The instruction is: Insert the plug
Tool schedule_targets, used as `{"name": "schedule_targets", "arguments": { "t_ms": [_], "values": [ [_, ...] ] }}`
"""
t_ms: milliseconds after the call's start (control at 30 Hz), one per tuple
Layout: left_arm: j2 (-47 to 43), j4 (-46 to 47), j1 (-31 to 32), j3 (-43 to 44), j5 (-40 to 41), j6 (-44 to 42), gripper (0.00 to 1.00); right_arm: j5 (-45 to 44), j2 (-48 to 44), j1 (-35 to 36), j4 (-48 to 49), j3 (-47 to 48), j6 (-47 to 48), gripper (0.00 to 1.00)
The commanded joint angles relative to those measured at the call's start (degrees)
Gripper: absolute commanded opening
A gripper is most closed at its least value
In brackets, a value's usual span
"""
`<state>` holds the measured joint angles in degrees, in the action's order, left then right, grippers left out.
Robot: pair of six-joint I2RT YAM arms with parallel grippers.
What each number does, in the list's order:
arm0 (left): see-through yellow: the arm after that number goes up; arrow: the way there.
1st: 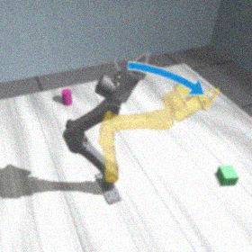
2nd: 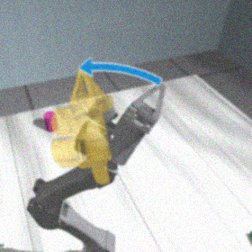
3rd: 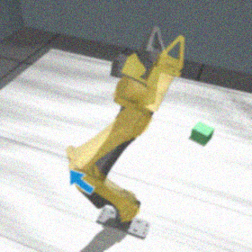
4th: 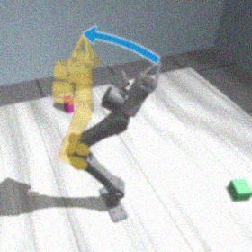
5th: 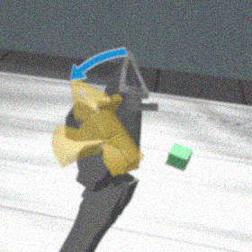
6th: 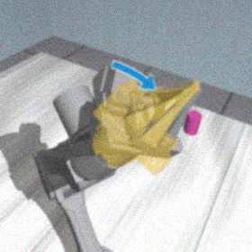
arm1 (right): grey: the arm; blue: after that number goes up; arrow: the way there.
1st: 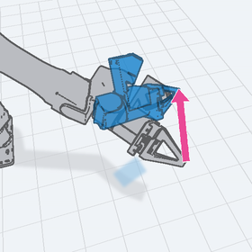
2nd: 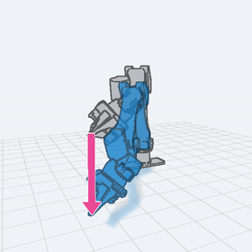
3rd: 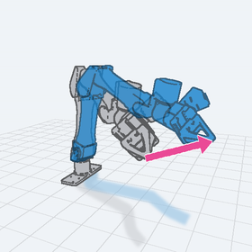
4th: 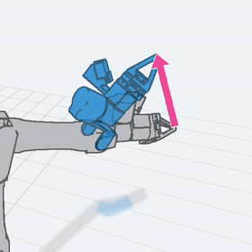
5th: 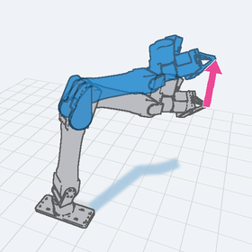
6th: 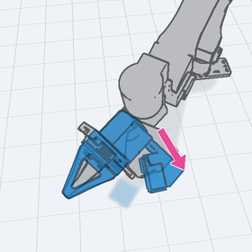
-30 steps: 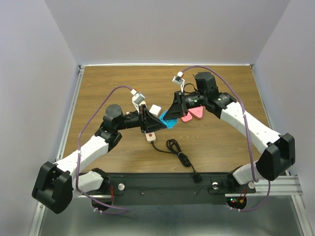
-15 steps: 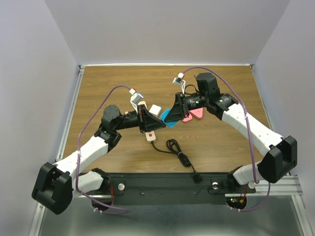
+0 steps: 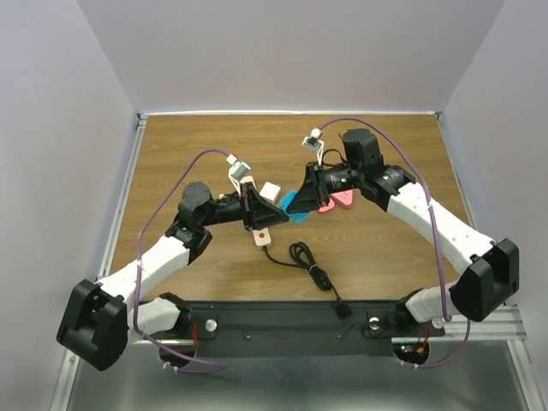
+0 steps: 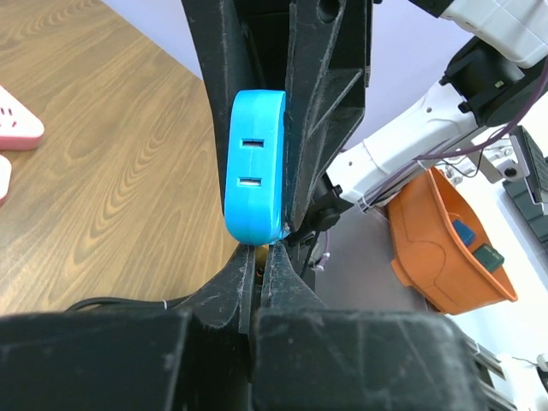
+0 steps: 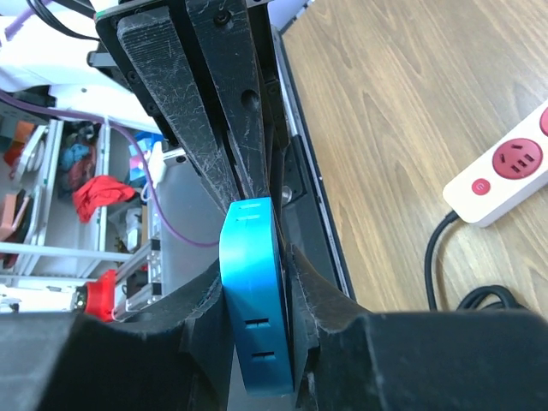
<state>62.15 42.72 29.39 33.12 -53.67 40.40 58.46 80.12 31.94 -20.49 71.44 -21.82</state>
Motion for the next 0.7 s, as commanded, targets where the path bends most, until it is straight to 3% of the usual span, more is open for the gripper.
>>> {"name": "schedule_targets", "arguments": {
  "t_ms": [0,367,400,500,600,667],
  "values": [
    [0.1,5.3,-1.3,2.2,2.5,-0.3,0.0,-2.4,-1.5,0.3,-3.2,-1.5,0.6,0.01],
    [2.6,5.1,-2.6,1.9,2.9,0.1,0.01,-9.5,-1.8,0.2,-4.4,-0.7,1.2,0.0],
    [2.7,4.7,-2.7,1.6,3.2,0.1,0.25,-10.4,-1.8,0.3,-4.4,-0.5,1.2,0.0],
    [2.7,2.2,-3.4,0.4,5.9,-1.5,0.68,-17.6,-2.3,0.2,-4.3,1.0,0.5,0.0],
    [1.7,-3.3,-3.8,-0.9,11.1,-4.9,0.84,-21.4,-2.4,-0.1,-4.4,3.6,0.1,0.0],
    [0.3,-8.3,-4.1,-1.7,17.5,-6.4,0.84,-24.2,-2.2,-0.3,-4.4,5.0,0.0,0.0]
  ]
}}
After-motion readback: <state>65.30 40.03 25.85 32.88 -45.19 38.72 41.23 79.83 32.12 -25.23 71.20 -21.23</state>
